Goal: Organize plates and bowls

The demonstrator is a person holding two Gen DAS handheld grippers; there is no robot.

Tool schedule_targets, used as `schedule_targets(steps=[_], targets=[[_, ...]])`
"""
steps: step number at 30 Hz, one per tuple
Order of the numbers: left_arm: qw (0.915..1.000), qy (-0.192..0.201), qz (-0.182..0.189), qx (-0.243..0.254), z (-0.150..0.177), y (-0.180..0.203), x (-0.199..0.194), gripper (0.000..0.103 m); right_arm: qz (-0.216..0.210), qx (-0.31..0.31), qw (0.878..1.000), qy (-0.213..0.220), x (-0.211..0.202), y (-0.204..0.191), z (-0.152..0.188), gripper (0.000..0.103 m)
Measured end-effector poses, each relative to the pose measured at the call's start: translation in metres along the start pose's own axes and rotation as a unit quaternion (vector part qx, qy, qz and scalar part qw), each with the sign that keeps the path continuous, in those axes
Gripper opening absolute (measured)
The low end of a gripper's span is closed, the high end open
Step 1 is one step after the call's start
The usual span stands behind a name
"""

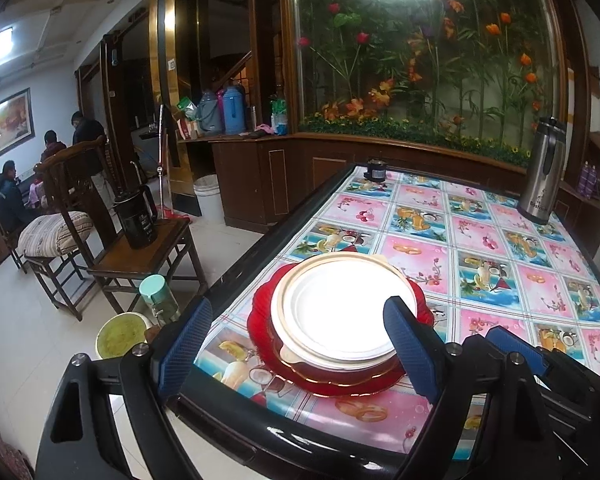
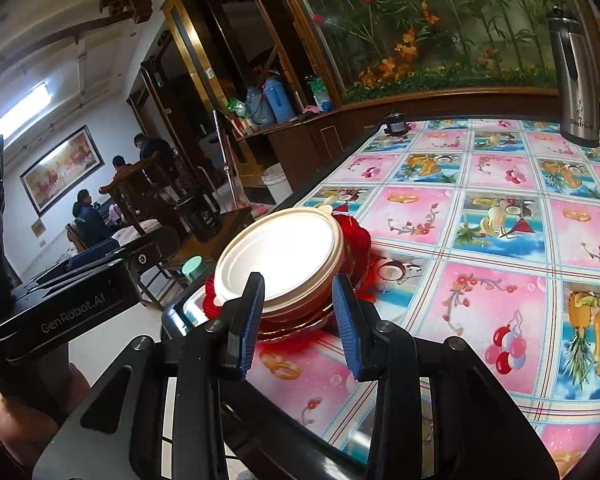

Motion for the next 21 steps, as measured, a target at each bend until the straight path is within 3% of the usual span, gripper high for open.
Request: schedule_targets(steps=[4,8,21], targets=[[0.9999,0.008,-0.008,0.001,0.002,-0.002,-0.006,0.091,-0.004,-0.005,1.000,-0.001,-0.001,-0.006,0.003,0.035],[0.9999,0.014,-0.008,-0.003,0.003,-0.006,-0.011,0.102,-0.005,-0.013,1.000,-0.003,-0.001,-0.014,0.005,0.035],[0.9999,0.007,-0.006,-0.006,0.009,-0.015,-0.009,0.103,-0.004,-0.008,1.000,-0.008,0.006,-0.019,0.003,0.035]])
Point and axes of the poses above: each gripper's, at about its wrist camera, not at the fingertips, and x roughly the way its jaws point, y to its right, z to its underside, the point moved 6 cm from there along x, roughly the way its jaws point, and after that the axes turned 15 degrees about x, right-handed, at the moved point
